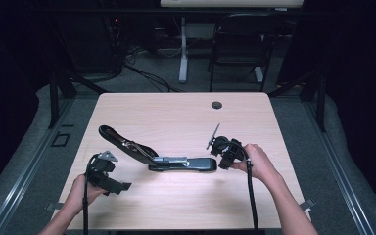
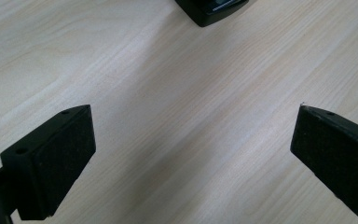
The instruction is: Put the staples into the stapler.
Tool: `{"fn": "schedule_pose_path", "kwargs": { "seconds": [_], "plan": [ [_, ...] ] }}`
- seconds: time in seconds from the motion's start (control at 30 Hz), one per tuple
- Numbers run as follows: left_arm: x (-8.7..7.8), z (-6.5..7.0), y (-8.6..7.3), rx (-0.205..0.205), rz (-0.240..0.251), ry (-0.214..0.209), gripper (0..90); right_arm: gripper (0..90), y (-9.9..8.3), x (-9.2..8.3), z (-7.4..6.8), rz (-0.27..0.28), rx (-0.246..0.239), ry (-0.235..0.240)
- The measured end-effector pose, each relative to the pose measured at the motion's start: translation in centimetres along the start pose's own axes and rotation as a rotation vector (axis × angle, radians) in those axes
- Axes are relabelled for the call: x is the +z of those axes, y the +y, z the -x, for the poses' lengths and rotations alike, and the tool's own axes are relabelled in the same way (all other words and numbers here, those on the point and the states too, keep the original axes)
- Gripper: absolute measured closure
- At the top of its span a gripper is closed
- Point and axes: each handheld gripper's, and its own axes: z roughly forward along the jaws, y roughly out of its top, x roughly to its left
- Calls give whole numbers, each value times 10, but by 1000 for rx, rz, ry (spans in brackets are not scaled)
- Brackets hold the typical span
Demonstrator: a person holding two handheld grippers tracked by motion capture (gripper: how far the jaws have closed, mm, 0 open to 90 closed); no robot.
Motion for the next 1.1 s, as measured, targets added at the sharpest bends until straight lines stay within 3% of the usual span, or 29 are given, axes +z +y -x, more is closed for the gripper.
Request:
{"fn": "schedule_pose_path", "kwargs": {
  "seconds": [0.4, 1.1],
  "plan": [
    [1, -2, 0, -1, 0, -1, 1, 784, 19, 1, 4, 29, -63, 10],
    [0, -2, 0, 0, 3, -6, 1, 784, 56, -1, -2, 68, -180, 26]
  ]
}}
